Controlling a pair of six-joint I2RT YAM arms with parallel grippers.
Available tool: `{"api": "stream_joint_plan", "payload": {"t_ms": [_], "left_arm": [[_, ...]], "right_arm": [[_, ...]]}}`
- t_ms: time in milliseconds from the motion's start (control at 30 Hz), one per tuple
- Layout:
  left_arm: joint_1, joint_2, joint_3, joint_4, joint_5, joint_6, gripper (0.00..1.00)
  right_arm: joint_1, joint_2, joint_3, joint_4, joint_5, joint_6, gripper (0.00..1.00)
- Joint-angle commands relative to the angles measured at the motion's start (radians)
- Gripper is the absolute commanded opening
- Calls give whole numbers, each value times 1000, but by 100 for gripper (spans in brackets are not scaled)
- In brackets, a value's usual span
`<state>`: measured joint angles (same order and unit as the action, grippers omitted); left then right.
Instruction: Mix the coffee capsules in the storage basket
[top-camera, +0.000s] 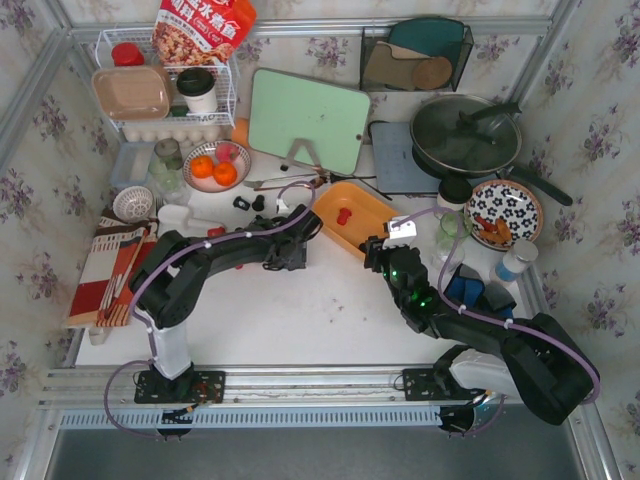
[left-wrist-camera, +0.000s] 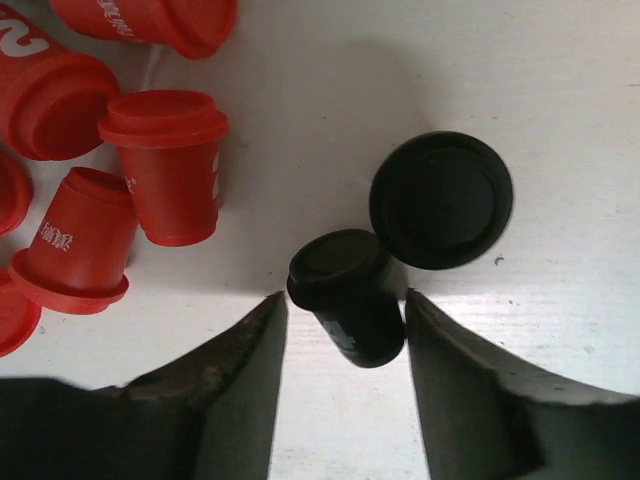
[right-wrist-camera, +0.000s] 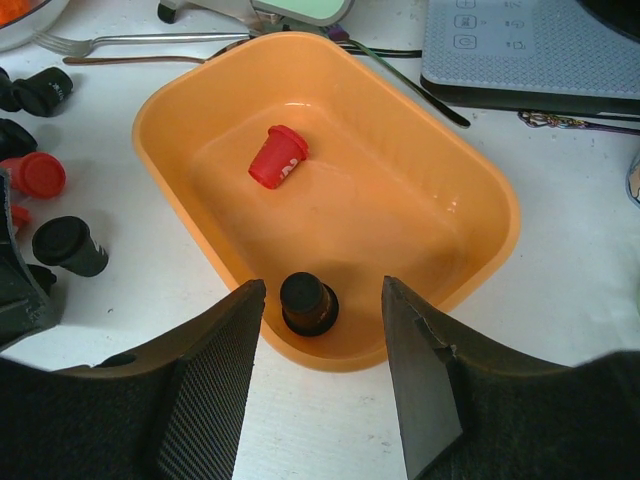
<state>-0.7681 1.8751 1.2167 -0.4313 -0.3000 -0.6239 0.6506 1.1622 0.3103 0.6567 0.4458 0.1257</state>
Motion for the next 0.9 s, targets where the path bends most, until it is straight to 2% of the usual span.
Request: {"api": "stream_joint_plan", "payload": {"t_ms": [0,100,267,367,600,733,867], "left_arm": [[0,22,9,14,-64,-24,47],[0,31,9,8,-89,-19,41],[-3,12,-17,34,-100,-8,22],[-8,-19,-28,50,-112,3,17],[-24,-109,-46,87,-141,42,17],[-33,-157,-48,170,-90,129,18],[-33,-139,37,192,-19,234,18]], "right_arm": [[0,1,-1,43,-8,7,58],[-1,-5,-2,40,-12,5,58],[0,-12,-1,35,-10,6,58],[-1,-12,-1,34,-14,6,58],[0,-15,0,28,-17,7,58],[-1,-22,1,24,-14,5,58],[0,-25,1,24,-11,3,58]]}}
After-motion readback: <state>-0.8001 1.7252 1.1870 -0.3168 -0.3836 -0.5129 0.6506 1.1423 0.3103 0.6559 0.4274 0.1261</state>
